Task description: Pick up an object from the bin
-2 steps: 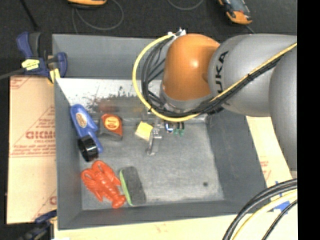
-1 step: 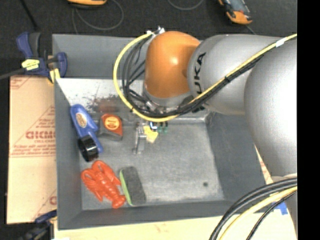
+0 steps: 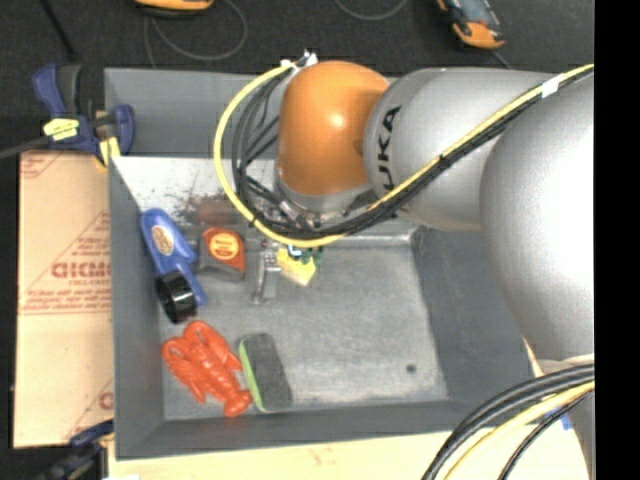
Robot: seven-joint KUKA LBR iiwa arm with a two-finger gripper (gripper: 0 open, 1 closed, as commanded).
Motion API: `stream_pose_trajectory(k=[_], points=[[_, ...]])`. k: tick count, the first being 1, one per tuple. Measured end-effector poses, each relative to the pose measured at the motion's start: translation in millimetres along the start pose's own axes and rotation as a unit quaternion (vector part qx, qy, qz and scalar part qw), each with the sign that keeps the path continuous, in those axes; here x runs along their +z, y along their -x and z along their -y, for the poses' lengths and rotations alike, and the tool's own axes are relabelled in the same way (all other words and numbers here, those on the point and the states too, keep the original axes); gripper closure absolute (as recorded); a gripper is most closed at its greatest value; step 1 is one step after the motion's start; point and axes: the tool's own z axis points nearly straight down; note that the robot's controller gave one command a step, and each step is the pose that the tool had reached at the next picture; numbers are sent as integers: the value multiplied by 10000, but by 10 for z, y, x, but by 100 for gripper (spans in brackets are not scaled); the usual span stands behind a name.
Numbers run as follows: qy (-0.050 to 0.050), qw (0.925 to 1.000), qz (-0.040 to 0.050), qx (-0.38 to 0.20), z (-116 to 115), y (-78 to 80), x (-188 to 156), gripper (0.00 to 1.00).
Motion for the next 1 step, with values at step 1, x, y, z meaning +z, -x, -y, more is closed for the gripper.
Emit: stream_pose_trajectory(k=[1], points=[[-14,10000,-33,-72,-283,-119,517,0]])
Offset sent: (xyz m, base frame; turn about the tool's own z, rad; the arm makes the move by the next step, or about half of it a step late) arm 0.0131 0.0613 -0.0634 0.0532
